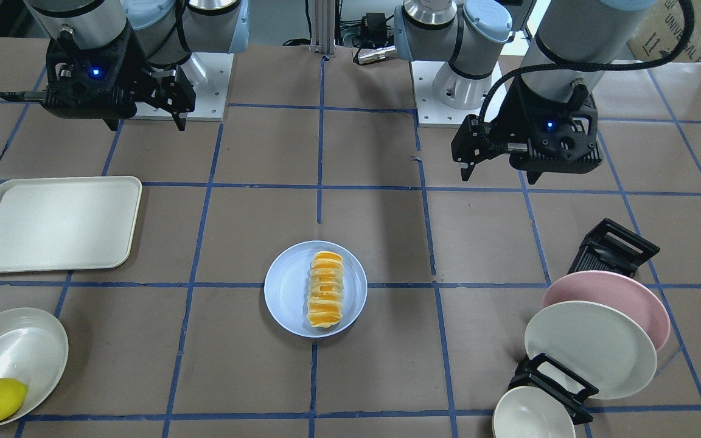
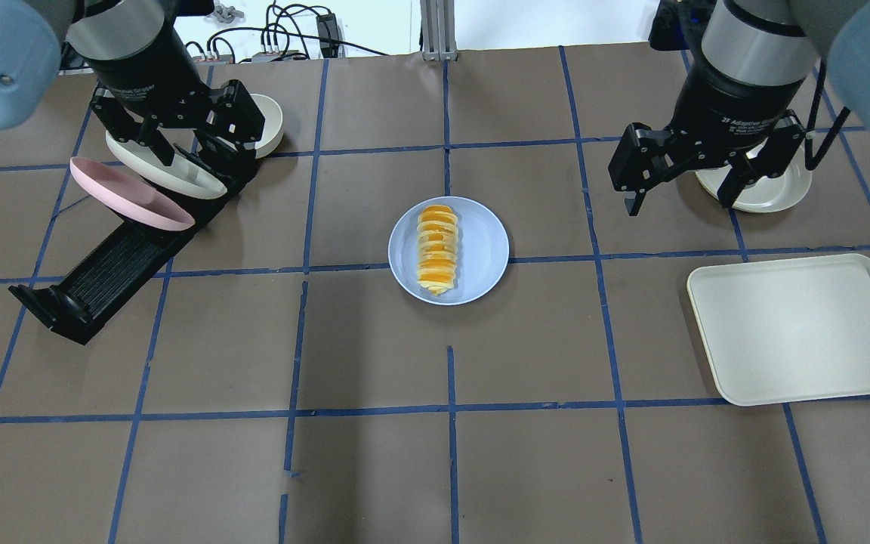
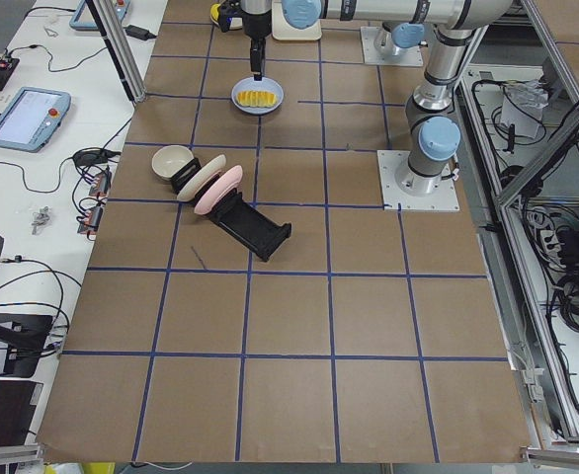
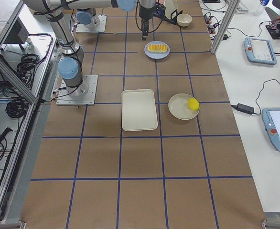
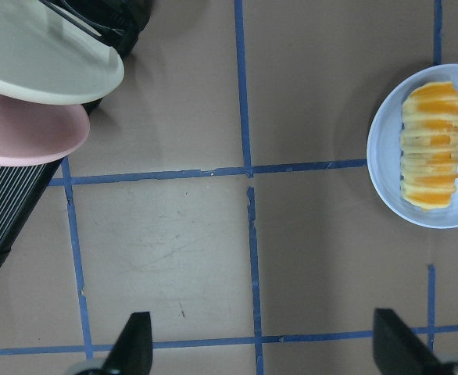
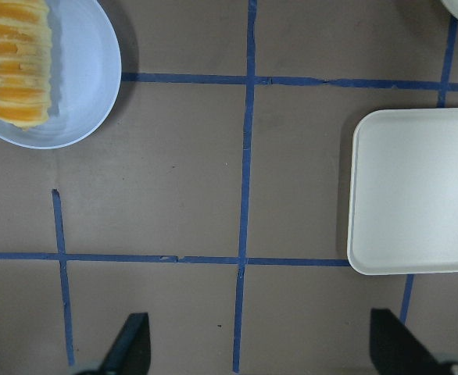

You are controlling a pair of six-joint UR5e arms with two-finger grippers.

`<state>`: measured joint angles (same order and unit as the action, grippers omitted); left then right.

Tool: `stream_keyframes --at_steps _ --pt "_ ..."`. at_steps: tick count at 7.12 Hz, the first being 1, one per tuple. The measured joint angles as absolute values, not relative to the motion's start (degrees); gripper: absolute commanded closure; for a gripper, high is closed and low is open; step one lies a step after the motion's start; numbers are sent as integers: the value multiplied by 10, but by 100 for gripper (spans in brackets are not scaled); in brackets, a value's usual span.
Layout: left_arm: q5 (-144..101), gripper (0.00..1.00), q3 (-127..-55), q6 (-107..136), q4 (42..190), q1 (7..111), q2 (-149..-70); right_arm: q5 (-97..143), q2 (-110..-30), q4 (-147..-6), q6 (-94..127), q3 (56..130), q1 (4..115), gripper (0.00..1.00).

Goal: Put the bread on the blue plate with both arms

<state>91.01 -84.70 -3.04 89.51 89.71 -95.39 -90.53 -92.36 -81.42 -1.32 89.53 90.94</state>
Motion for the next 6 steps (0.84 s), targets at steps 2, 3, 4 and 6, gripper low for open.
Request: stream_keyframes --at_steps 2,3,4,6 --pt "911 0 -856 -30 882 897 -955 -905 -923 -813 -14 896 910 0" --pt "911 0 -857 -30 881 897 -955 -904 -923 -813 -14 896 910 0" --pt "911 0 -855 -30 880 895 -956 -903 -923 -814 -14 897 910 0" --pt "913 0 -850 -29 886 892 -951 -901 -923 -814 -14 898 909 0"
